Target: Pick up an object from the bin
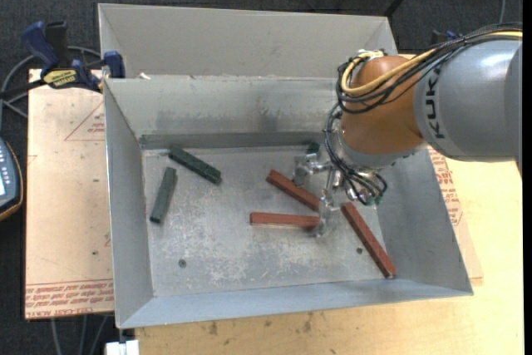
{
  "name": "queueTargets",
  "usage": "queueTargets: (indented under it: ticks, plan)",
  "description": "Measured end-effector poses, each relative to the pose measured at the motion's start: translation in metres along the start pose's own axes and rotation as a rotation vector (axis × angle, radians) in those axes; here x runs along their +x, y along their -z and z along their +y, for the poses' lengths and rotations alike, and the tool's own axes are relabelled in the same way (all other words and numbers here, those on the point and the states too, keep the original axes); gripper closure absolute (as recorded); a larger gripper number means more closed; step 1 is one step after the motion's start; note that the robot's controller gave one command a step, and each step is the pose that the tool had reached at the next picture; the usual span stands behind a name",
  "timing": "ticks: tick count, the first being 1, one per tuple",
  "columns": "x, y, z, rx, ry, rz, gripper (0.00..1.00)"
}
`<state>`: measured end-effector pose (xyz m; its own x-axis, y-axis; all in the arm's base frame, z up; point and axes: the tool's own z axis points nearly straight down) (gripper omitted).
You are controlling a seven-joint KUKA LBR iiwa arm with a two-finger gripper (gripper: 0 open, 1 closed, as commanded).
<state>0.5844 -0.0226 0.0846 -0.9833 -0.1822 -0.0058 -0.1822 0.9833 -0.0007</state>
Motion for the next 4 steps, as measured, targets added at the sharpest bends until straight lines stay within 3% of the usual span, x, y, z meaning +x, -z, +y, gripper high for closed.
queueTargets:
  ticks: [1,2,3,4]
  plan:
    - [-0.030,-0.014,0.026,-0.001,0.085,0.001,0.00]
    - [0.006,-0.013,0.018,-0.002,0.129,0.002,0.00]
    - [0.004,-0.012,0.018,-0.001,0.129,0.002,1.00]
    - [-0.008,0.114,0.008,0.002,0.106,-0.007,1.00]
